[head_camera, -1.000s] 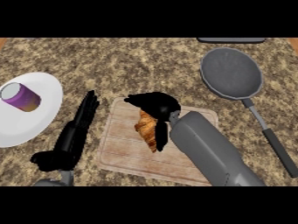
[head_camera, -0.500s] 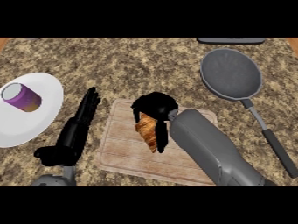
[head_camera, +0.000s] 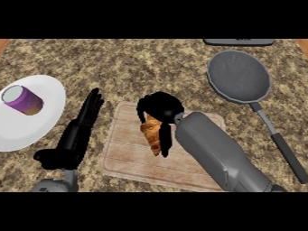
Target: Pick the croissant from the cutting board and place it in the pan
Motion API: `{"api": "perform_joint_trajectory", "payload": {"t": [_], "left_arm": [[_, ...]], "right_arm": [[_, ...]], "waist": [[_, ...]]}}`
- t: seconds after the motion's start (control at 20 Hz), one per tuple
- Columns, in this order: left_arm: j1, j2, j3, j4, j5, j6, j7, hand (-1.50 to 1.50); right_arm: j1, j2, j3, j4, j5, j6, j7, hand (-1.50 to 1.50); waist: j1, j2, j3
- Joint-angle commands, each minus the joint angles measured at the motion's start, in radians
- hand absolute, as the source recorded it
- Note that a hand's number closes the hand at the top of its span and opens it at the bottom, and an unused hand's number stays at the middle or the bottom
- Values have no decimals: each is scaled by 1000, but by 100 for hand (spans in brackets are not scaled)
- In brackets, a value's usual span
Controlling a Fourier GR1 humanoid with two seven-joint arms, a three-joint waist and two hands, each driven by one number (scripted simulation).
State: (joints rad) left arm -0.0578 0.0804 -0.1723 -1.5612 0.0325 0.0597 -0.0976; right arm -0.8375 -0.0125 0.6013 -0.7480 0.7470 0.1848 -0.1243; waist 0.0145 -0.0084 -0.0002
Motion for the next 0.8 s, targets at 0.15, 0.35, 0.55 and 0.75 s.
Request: {"api": "perform_joint_trajectory", "payload": {"t": [0.15,0.35,0.55,0.75], "left_arm": [[33,7,12,11,-1,0,-16,0],[50,18,12,-27,20,-20,13,0],[31,4,14,-17,3,4,8,0],[56,-3,6,3,-1,1,-6,0]], "right_arm": [[68,12,-96,-48,-38,-187,460,150],[45,12,-85,-161,-8,-314,716,150],[53,12,9,-280,156,-460,888,150],[1,12,10,-485,200,-453,1068,150]], "waist": [[-17,-2,-1],[-11,-7,-1],[-31,-7,0],[-33,-6,0]]}}
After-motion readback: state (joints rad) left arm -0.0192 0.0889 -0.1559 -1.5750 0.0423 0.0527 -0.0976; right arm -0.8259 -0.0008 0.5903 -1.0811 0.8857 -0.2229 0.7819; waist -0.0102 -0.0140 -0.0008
